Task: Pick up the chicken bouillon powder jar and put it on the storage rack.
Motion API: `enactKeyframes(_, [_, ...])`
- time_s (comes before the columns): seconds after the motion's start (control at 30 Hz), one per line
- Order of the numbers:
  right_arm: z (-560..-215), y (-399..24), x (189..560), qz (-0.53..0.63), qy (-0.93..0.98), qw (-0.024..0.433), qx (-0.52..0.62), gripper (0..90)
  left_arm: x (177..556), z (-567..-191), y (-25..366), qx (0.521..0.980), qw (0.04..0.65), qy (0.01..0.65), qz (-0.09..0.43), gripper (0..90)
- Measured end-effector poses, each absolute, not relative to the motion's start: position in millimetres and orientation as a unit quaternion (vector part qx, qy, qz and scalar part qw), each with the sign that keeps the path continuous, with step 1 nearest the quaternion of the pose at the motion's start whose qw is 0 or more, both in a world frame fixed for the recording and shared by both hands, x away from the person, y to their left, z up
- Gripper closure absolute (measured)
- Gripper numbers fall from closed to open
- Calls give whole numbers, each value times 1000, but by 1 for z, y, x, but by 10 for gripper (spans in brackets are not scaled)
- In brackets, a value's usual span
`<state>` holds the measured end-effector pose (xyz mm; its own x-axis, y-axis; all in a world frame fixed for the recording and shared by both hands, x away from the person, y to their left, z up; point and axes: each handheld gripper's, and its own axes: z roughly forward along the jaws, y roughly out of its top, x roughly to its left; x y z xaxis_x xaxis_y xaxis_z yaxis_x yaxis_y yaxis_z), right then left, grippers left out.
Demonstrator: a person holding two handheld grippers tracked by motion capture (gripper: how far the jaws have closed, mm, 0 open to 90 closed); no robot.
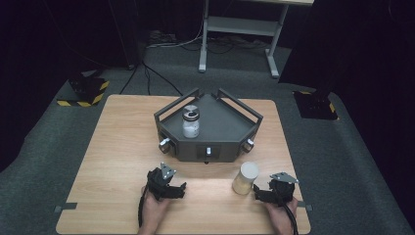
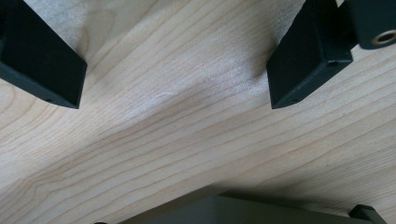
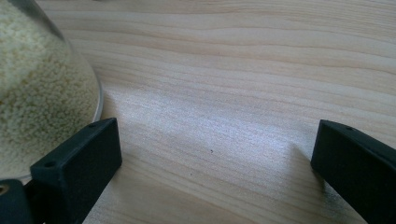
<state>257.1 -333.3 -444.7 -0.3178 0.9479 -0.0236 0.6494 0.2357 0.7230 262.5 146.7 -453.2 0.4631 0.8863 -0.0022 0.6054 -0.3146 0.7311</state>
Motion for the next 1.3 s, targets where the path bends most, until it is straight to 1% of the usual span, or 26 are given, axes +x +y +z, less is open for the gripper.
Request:
enactKeyframes(0.2, [-443, -336, 254, 312, 752, 241, 528, 41, 262, -453, 147, 784, 342, 476, 206, 49])
enactKeyframes(0.37, [-440, -341, 246, 320, 757, 235, 519, 39, 263, -453, 147, 784, 341, 476, 206, 49])
enactKeyframes(0.57, [-437, -345, 240, 323, 772, 222, 500, 32, 262, -453, 147, 784, 342, 476, 206, 49])
enactKeyframes(0.77, [-432, -354, 230, 351, 779, 200, 481, 23, 263, -453, 147, 784, 341, 476, 206, 49])
enactKeyframes(1.0, [-428, -349, 223, 377, 784, 188, 456, 23, 263, -453, 147, 784, 342, 476, 205, 49])
enactKeyframes(1.3, [-427, -340, 226, 397, 781, 184, 445, 25, 263, -453, 147, 784, 342, 476, 205, 49])
